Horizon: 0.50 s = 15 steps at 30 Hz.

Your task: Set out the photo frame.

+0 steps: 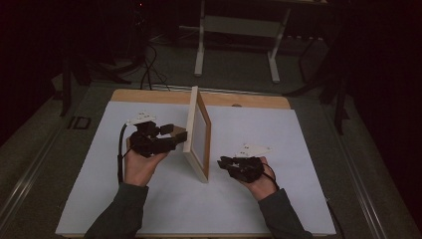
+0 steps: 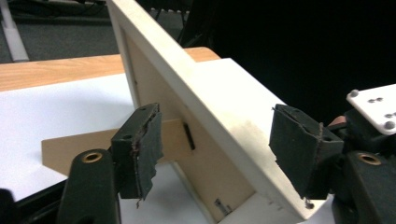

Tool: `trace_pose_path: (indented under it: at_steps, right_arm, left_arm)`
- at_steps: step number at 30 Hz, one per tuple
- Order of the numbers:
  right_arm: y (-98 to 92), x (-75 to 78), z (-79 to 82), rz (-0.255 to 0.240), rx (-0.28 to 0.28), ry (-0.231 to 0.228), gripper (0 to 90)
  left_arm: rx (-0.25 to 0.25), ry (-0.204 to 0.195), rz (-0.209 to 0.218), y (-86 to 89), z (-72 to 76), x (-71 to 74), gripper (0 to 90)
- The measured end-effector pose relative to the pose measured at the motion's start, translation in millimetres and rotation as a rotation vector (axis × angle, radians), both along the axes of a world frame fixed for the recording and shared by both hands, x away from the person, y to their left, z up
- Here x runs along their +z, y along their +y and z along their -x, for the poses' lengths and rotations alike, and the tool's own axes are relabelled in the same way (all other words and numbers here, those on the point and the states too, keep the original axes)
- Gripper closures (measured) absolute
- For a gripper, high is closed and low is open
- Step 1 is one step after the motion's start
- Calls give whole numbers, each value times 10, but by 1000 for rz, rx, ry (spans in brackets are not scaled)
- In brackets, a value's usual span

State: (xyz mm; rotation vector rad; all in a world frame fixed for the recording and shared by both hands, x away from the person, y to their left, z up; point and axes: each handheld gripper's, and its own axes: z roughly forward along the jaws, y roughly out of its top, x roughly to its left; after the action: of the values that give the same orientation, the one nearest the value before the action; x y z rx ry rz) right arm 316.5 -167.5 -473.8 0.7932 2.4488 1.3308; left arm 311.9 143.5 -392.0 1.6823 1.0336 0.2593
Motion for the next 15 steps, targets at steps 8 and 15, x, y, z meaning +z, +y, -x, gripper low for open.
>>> trace_pose_path:
  at_steps: [8, 15]
  right_arm:
    - [0, -1, 1, 3, 1, -4, 763]
    - [-8, 2, 2, 1, -2, -1, 760]
  left_arm:
    - [-18, -13, -1, -126, 72, 8, 304]
    - [-26, -3, -17, -234, 105, -46, 274]
